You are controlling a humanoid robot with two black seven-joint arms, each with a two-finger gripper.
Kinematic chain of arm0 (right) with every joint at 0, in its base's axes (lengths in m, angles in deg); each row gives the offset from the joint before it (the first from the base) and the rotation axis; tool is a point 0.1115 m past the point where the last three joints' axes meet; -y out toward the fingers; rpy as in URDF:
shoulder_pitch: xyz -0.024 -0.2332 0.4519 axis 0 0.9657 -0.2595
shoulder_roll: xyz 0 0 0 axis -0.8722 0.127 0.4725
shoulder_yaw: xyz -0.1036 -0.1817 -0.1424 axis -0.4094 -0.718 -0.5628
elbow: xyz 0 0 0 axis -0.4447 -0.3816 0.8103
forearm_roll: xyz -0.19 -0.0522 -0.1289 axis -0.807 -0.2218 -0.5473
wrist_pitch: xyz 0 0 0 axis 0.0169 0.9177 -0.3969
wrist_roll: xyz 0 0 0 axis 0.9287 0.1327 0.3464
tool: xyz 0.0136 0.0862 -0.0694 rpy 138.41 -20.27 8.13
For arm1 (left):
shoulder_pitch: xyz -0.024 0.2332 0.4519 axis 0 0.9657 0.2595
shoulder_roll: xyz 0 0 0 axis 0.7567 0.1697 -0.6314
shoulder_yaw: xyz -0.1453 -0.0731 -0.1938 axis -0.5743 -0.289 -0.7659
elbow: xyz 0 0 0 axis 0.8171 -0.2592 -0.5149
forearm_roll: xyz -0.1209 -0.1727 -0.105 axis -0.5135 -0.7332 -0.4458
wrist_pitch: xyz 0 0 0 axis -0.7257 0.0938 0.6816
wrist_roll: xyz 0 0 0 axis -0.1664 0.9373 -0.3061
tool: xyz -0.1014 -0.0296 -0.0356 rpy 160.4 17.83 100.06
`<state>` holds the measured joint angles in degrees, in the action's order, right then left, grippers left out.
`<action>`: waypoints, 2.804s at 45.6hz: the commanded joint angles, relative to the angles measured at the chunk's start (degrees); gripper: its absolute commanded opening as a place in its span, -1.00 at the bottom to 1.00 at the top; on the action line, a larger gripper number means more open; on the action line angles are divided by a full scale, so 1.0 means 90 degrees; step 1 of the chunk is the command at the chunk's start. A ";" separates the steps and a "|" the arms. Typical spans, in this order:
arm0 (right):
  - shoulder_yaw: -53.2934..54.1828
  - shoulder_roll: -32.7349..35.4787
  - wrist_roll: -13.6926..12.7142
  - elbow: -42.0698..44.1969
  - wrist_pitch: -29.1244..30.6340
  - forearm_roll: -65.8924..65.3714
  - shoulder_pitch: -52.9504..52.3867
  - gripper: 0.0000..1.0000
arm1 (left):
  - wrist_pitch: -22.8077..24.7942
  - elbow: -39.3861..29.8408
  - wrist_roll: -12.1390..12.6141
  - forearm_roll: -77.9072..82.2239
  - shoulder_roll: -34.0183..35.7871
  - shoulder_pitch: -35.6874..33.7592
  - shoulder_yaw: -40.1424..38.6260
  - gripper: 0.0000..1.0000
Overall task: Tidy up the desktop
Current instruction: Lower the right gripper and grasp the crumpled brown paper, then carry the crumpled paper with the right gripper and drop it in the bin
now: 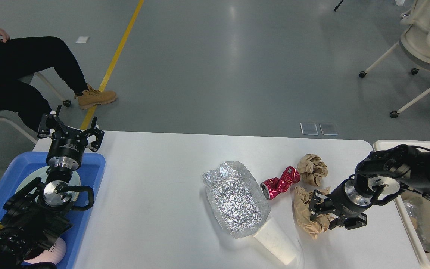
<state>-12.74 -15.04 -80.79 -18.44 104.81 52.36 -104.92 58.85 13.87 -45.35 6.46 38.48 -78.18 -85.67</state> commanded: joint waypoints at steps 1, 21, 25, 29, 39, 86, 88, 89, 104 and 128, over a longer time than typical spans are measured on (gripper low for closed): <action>-0.0021 0.0053 -0.0003 0.0007 0.0012 0.0004 0.0034 -1.00 | -0.0001 0.0000 0.0002 0.0002 0.0000 0.0000 -0.0001 0.93; -0.0392 0.0590 -0.0013 0.0085 -0.0037 -0.0055 -0.0326 -1.00 | -0.0001 0.0000 0.0002 -0.0008 0.0000 0.0000 -0.0001 0.93; -0.0733 0.0698 -0.0023 0.0095 -0.0037 -0.0094 -0.0658 -1.00 | -0.0001 0.0000 -0.0008 0.0002 0.0000 0.0000 0.0008 0.93; -0.1046 0.0815 -0.0081 0.0095 -0.0008 -0.0094 -0.1117 -1.00 | -0.0001 0.0000 0.0002 0.0002 0.0000 0.0000 0.0008 0.93; -0.1125 0.1547 -0.0091 0.0036 0.0626 -0.0084 -0.2493 -1.00 | -0.0001 0.0000 0.0002 -0.0008 0.0000 0.0000 -0.0001 0.93; -0.0832 0.2690 -0.0091 0.2350 -0.1334 0.0072 -0.0202 -0.90 | -0.0001 0.0000 0.0002 -0.0008 0.0000 0.0000 -0.0001 0.93; -0.0676 0.2622 -0.0082 0.2516 -0.1588 0.0072 0.0169 -0.17 | -0.0001 0.0000 0.0002 -0.0008 0.0000 0.0000 -0.0001 0.93; -0.0569 0.2564 -0.0082 0.2614 -0.1734 0.0072 0.0345 0.25 | -0.0001 0.0000 -0.0008 -0.0008 0.0000 0.0000 0.0008 0.93; 0.0760 0.2153 -0.0062 0.3630 -0.2127 0.0072 0.1978 1.00 | -0.0001 0.0000 0.0002 -0.0008 0.0000 0.0000 -0.0001 0.93; -0.1290 0.1412 -0.0062 0.2010 -0.1551 0.0111 -0.1663 1.00 | -0.0001 0.0000 -0.0008 -0.0008 0.0000 0.0000 -0.0001 0.93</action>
<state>-17.63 0.93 -81.34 5.16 89.63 53.21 -110.36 58.85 13.87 -45.35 6.40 38.48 -78.18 -85.67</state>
